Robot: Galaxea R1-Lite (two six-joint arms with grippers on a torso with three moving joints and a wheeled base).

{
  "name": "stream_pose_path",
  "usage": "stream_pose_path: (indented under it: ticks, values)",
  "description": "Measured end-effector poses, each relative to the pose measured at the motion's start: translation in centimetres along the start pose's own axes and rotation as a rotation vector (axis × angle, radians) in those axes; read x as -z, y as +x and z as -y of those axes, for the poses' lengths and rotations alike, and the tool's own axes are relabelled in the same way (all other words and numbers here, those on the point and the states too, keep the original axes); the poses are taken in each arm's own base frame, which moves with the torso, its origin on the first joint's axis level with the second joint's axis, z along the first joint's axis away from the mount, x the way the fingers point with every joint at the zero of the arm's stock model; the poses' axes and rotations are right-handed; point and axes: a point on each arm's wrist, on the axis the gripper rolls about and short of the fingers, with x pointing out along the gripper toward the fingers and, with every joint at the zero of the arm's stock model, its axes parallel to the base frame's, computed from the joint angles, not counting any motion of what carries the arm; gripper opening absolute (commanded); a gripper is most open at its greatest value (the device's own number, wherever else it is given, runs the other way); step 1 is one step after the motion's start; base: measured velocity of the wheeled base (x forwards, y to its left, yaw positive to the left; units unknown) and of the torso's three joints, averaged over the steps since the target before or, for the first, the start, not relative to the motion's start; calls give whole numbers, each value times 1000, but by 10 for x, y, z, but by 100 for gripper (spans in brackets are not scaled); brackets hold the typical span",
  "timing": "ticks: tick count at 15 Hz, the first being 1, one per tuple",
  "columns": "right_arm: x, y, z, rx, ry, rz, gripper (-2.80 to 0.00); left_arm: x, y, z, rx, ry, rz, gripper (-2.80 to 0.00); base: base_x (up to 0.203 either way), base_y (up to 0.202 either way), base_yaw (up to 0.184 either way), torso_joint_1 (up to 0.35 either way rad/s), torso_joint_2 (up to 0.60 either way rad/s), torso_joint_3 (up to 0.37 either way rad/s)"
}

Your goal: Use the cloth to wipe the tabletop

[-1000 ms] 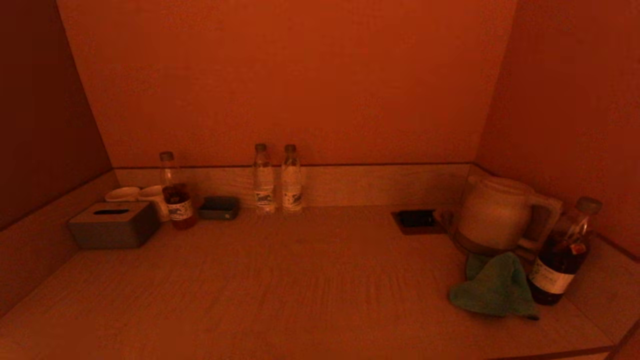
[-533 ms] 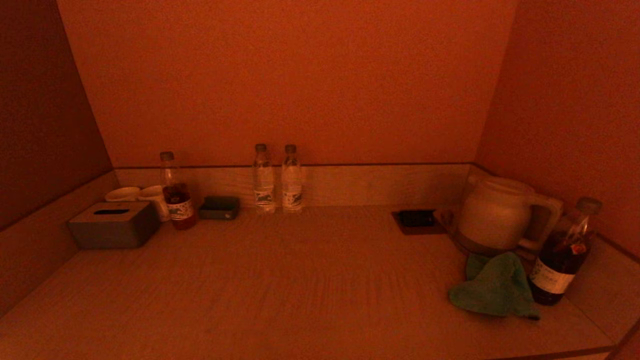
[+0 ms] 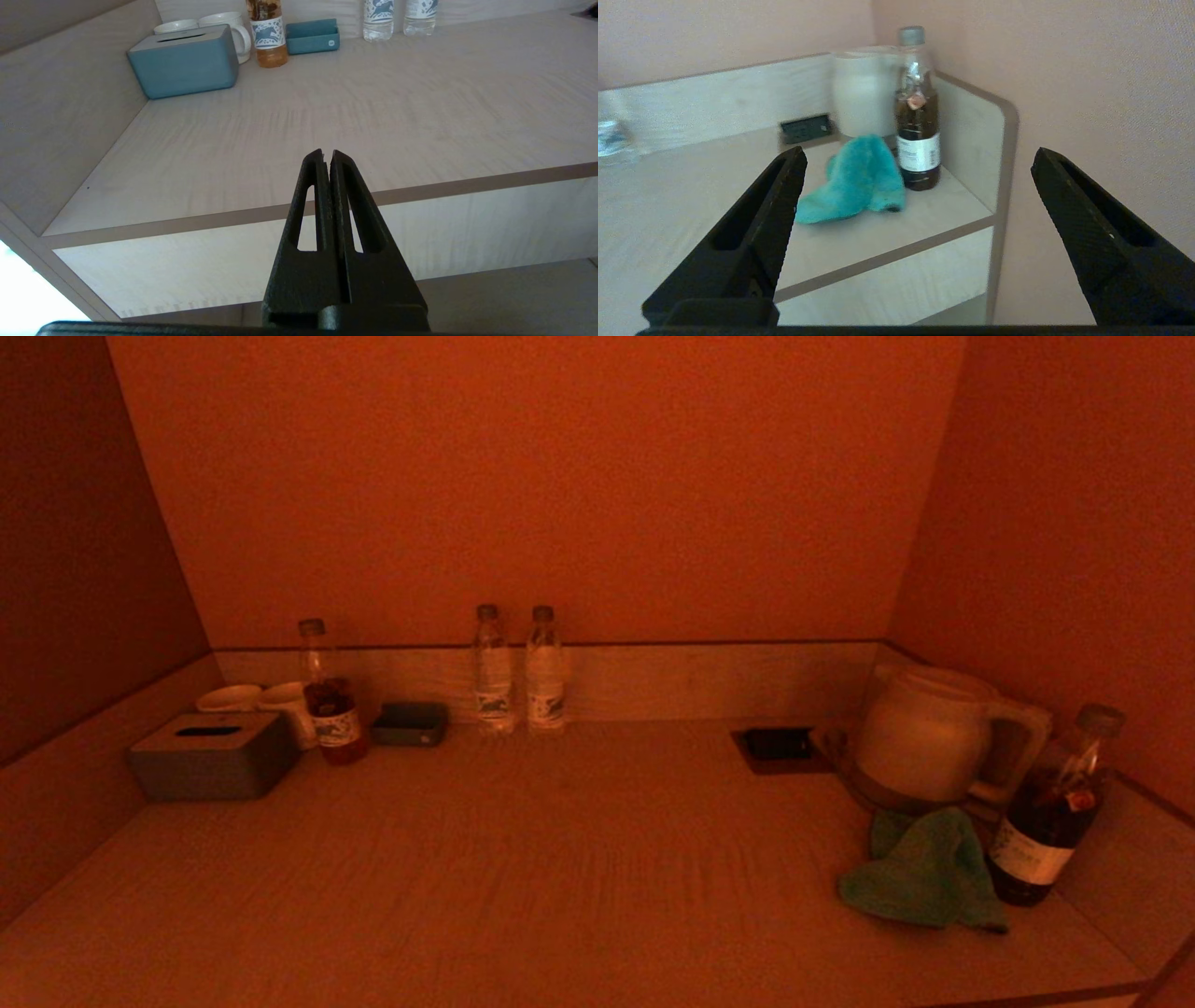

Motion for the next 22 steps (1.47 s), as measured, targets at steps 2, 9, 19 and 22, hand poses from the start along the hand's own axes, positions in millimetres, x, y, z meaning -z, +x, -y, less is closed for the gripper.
stream_pose_path:
  ticks: [2, 9, 19, 22]
  values:
    - [7, -6, 1, -42, -2, 5, 0, 0, 0, 0, 0, 0, 0, -280, 0, 0, 0, 0, 0, 0]
    - [11, -16, 1, -191, -81, 46, 0, 0, 0, 0, -1, 0, 0, -280, 0, 0, 0, 0, 0, 0]
    - [25, -12, -1, -258, -102, 3, -280, 0, 0, 0, 0, 0, 0, -280, 0, 0, 0, 0, 0, 0]
    - [26, -11, -1, -258, -104, -1, -280, 0, 0, 0, 0, 0, -1, -280, 0, 0, 0, 0, 0, 0]
